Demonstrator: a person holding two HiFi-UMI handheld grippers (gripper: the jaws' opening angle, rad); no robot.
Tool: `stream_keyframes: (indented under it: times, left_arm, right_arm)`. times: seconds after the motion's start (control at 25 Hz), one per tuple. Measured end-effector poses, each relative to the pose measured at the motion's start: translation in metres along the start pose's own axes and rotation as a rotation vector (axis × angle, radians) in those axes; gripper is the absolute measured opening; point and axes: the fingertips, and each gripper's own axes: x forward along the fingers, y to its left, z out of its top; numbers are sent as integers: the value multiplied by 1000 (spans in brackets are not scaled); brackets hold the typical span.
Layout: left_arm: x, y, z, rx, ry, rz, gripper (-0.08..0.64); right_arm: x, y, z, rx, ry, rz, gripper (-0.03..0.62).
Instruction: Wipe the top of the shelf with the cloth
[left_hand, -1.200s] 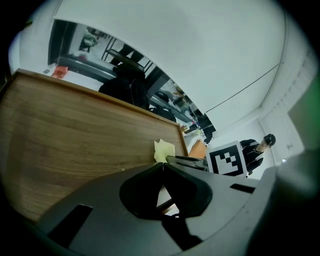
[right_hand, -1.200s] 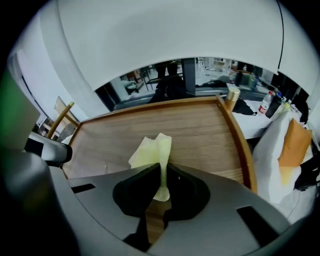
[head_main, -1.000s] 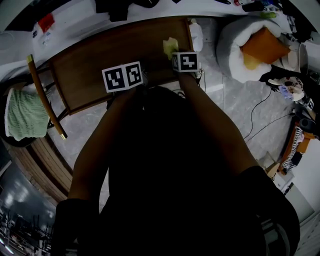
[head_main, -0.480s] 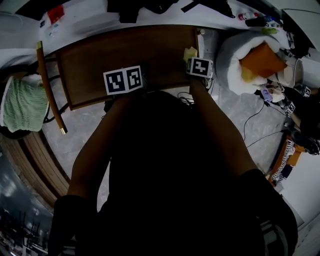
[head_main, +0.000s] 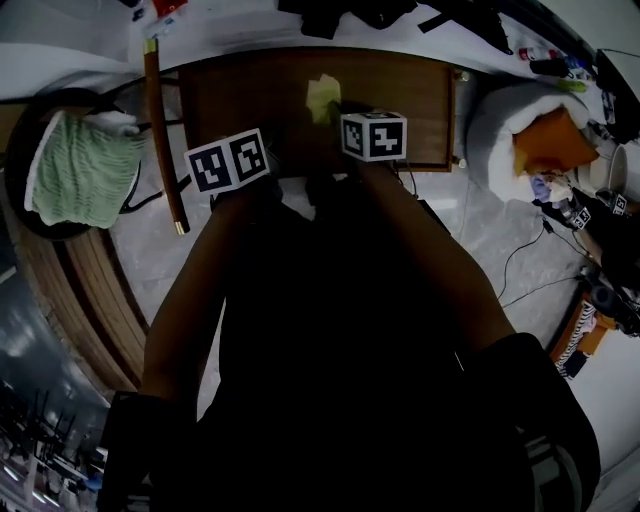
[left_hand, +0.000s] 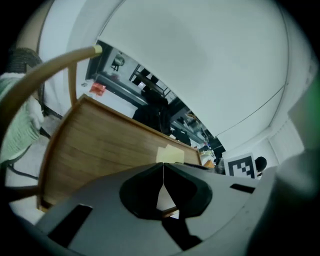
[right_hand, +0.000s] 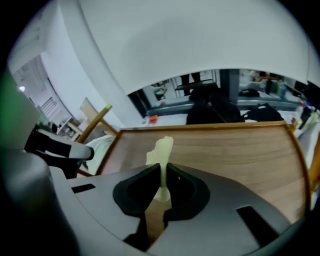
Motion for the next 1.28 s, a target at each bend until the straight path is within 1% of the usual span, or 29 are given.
stream_keyframes:
  times: [0.12, 0.24, 0.32, 0.44, 0.52, 0.6, 0.68, 0.8, 0.96, 1.12, 1.2, 1.28]
  left_arm:
    - [-38, 27, 12, 15, -9, 33, 11]
    - [-69, 52, 19, 11, 0, 50, 11]
    - [-85, 63, 21, 9, 12, 55, 11]
    - [-102, 79, 22, 41, 30, 75, 11]
    - [-110, 85, 22, 49, 40, 73, 11]
    - [-115, 85, 23, 31, 38, 47, 11]
    - [-119, 86, 23, 26, 36, 33, 11]
    - [-121, 92, 18, 45, 54, 39, 11]
    - [-120, 96, 9, 46, 79, 43, 11]
    - [-111, 96, 5, 51, 99, 65, 11]
    - [-106, 95, 1, 51, 101, 85, 11]
    - [-99, 97, -5, 68, 108, 121, 11]
  right_arm:
    - [36, 78, -21, -12, 61, 122, 46]
    - [66, 141, -36, -32, 118, 201, 46]
    - [84, 173, -42, -41, 136, 239, 46]
    - [106, 213, -46, -56, 139, 284, 46]
    - [116, 233, -52, -68, 153, 308, 46]
    - [125, 242, -61, -81, 175, 306, 46]
    - [132, 243, -67, -101, 187, 286, 46]
    - [137, 244, -67, -108, 185, 285, 46]
    - [137, 245, -67, -126, 178, 294, 46]
    - [133, 233, -67, -97, 179, 280, 46]
    - [128, 226, -68, -121, 177, 272, 46]
    - [122, 215, -71, -138, 189, 258, 46]
